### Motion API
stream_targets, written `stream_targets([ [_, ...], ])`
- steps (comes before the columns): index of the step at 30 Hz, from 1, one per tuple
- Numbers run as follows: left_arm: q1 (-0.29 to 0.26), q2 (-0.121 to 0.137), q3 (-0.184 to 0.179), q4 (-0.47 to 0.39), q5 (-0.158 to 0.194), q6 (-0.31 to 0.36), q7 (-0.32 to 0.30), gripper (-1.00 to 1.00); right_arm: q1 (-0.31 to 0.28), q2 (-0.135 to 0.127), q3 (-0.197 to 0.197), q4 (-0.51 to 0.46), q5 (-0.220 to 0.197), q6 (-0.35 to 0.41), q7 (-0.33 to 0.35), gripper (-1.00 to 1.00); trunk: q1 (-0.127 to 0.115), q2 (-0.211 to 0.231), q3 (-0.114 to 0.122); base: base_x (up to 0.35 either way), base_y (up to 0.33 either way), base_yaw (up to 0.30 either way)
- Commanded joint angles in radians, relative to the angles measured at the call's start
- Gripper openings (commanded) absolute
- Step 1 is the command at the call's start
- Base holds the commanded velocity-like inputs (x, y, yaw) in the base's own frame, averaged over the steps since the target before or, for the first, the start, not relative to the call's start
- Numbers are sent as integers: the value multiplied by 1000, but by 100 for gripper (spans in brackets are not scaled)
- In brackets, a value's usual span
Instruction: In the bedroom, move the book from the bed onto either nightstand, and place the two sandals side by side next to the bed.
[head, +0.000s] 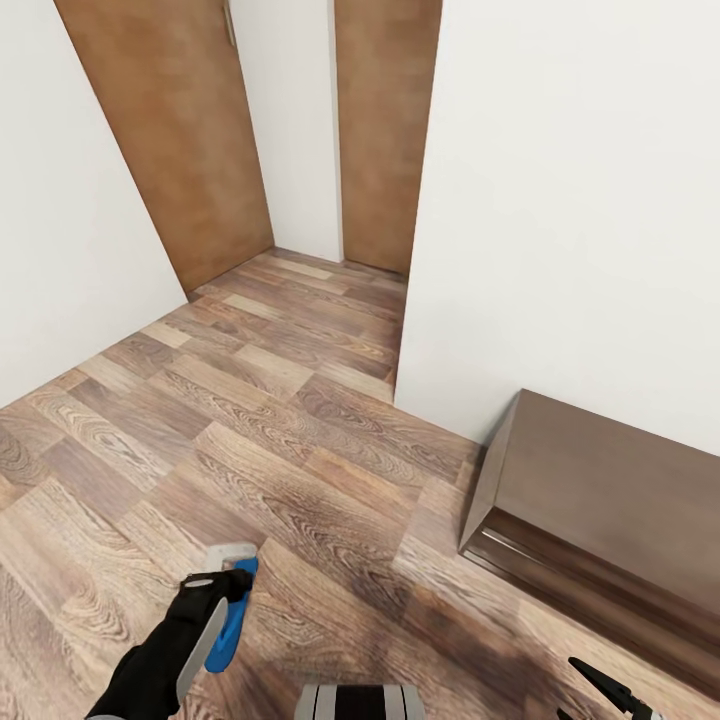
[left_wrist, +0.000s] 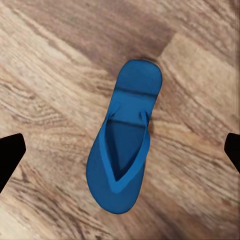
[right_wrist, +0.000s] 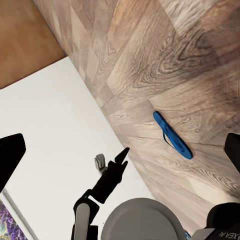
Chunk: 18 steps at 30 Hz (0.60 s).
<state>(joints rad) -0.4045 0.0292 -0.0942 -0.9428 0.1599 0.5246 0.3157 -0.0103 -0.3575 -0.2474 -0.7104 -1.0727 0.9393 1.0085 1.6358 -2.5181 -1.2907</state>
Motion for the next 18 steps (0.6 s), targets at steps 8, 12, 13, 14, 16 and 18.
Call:
stream_targets([
  [8,0,3,-14,0,12,3,9,100,0,1,-1,0,2,3,2,100,3,-2,-32,0,0,0],
  [12,0,4,-14,4,12,3,-11,100,0,0,-1,-1,2,3,2,100,5,-3,-47,0,0,0],
  [13,0,4,-14,9,11,2,-26,100,0,0,-1,-1,2,3,2,100,5,-3,-47,0,0,0],
  [14,0,4,-13,11,11,2,-33,100,0,0,-1,-1,2,3,2,100,5,-3,-47,0,0,0],
  [16,0,5,-12,20,10,1,-55,100,0,0,-1,-1,2,3,2,100,5,-3,-47,0,0,0],
  [18,0,5,-12,25,9,0,-65,100,0,0,-1,-1,2,3,2,100,5,-3,-47,0,0,0],
])
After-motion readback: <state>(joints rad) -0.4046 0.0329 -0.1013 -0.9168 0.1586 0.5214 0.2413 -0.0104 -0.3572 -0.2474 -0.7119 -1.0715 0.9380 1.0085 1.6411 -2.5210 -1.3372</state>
